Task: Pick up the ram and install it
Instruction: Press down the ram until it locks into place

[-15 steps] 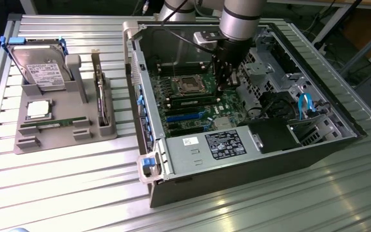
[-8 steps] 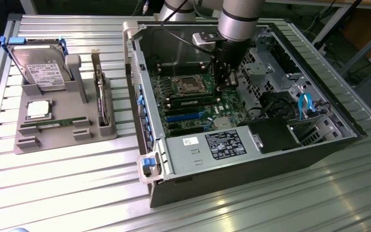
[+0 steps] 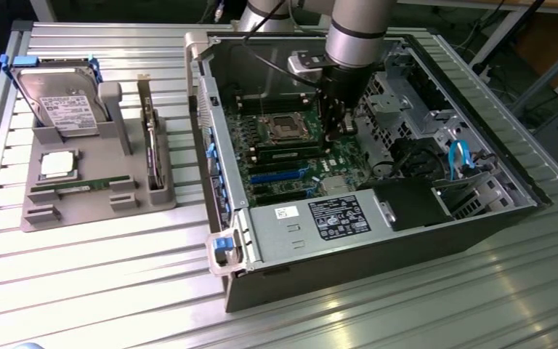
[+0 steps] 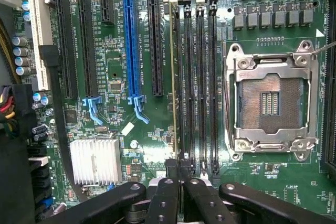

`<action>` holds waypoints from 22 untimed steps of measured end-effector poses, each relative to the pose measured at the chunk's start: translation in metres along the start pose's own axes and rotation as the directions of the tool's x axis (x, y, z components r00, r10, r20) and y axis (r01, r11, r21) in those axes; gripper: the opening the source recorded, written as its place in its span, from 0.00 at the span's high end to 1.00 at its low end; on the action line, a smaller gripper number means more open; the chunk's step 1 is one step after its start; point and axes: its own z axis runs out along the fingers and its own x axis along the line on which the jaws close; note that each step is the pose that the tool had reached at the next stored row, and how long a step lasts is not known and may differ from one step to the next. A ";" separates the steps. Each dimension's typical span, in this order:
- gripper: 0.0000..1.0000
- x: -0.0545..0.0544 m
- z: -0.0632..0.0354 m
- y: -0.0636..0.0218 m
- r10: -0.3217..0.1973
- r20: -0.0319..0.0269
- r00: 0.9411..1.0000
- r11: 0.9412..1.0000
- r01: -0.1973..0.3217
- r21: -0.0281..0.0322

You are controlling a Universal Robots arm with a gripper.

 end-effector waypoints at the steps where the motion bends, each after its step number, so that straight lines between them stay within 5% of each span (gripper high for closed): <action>1: 0.89 0.000 -0.0017 -0.0001 0.000 0.002 1.000 1.000 0.000 0.001; 6: 0.89 0.002 -0.0198 0.0014 0.000 0.001 1.000 1.000 0.000 0.000; 11: 0.89 0.004 -0.0218 0.0365 0.002 0.001 1.000 1.000 -0.002 0.017; 17: 0.89 0.005 -0.0230 0.0587 0.004 0.000 1.000 1.000 -0.003 0.031; 22: 0.89 0.005 -0.0181 0.0613 0.004 -0.001 1.000 0.999 -0.004 0.035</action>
